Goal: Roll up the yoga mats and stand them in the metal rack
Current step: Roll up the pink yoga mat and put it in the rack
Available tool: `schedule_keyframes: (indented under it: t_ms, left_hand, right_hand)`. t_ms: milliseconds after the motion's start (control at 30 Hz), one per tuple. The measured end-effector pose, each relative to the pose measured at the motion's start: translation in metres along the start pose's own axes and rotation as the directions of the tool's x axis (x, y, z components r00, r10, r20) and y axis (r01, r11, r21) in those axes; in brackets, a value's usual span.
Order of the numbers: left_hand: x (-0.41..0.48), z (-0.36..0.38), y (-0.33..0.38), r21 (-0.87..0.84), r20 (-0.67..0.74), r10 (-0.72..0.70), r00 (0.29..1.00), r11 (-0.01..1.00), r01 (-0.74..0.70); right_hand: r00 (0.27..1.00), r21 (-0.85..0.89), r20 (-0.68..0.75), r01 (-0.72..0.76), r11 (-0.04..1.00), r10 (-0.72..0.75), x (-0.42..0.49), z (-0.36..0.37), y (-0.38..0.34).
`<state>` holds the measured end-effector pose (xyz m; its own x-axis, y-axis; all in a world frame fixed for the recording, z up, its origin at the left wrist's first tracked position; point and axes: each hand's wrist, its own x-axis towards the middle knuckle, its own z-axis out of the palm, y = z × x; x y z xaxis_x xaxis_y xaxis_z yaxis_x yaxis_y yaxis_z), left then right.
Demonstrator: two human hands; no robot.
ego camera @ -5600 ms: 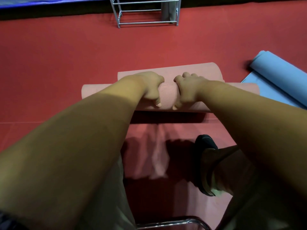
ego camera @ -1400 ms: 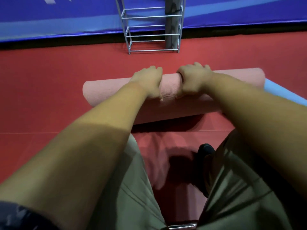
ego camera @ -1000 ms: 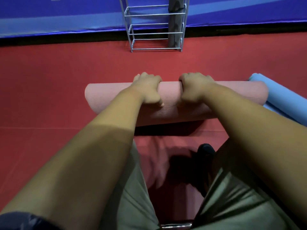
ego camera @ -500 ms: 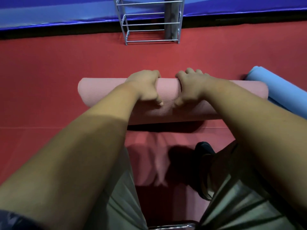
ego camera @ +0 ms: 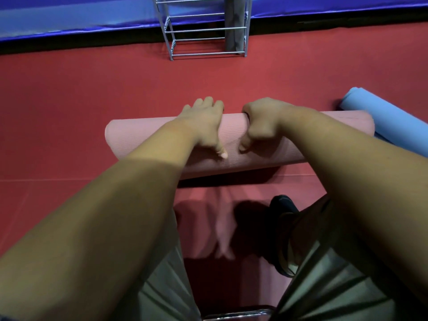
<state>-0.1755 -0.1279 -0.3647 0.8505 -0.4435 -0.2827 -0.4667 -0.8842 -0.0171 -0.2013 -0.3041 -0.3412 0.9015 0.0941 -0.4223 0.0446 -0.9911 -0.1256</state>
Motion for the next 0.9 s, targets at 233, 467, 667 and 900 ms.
schedule_keyframes:
  t_ms: [233,467,667,900]
  left_hand:
    - [0.005,-0.005,-0.007,-0.12,-0.004,-0.033,0.999,0.992,0.033]
    - [0.009,-0.005,-0.014,-0.22,0.094,-0.021,0.995,0.975,0.041]
    - [0.011,0.003,-0.008,-0.127,0.142,0.027,0.99,0.992,-0.009]
    - [0.011,-0.007,-0.005,-0.073,0.117,0.033,0.993,0.997,-0.024]
  right_hand:
    - [0.999,-0.034,-0.012,0.03,0.999,-0.03,0.002,0.008,-0.002]
    - [0.995,-0.115,-0.045,0.084,0.99,-0.089,0.0,0.016,-0.005]
    - [0.999,0.012,0.001,0.05,0.999,-0.05,0.01,0.014,0.002]
    - [0.994,0.109,0.034,0.095,0.99,-0.099,0.013,0.014,0.008]
